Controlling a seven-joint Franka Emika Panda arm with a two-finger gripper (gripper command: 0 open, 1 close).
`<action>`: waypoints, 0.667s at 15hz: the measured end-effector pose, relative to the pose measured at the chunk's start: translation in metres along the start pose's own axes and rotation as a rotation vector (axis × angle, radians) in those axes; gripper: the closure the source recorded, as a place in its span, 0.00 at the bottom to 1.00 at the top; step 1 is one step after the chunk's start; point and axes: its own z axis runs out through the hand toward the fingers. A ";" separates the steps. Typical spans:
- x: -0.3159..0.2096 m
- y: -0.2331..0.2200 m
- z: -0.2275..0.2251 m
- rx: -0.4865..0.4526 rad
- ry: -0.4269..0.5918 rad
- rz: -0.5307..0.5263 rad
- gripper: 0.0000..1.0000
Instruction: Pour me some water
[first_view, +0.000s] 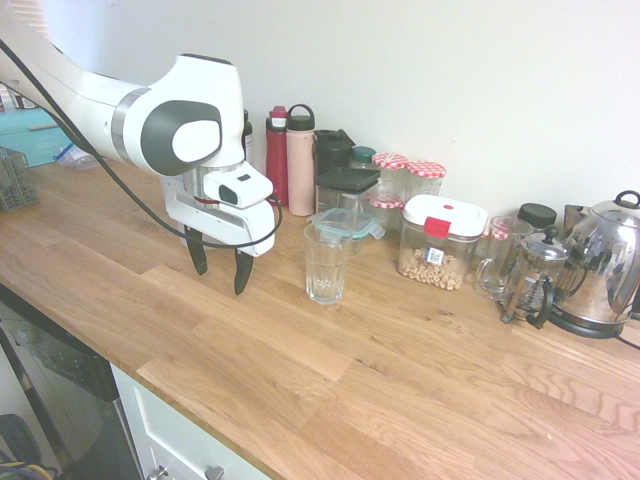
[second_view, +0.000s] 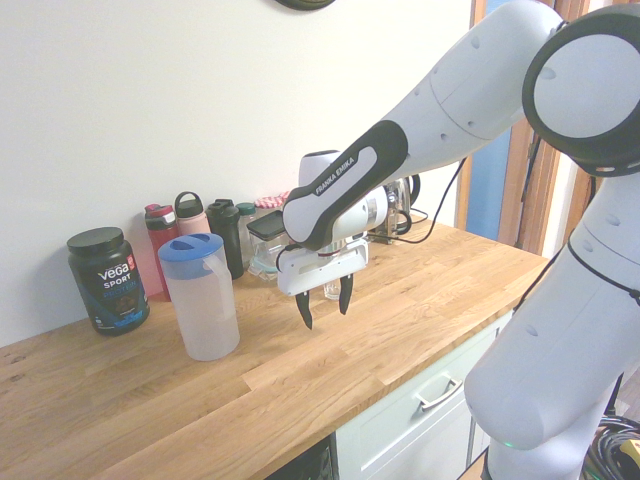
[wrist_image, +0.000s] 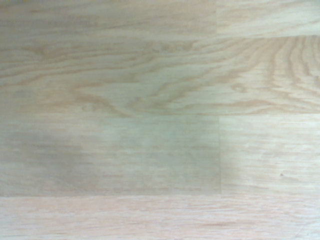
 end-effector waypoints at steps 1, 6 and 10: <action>0.000 0.000 0.000 -0.001 -0.001 -0.002 0.00; -0.028 -0.009 -0.021 0.083 0.095 -0.052 0.00; -0.099 -0.015 -0.056 0.181 0.227 -0.118 0.00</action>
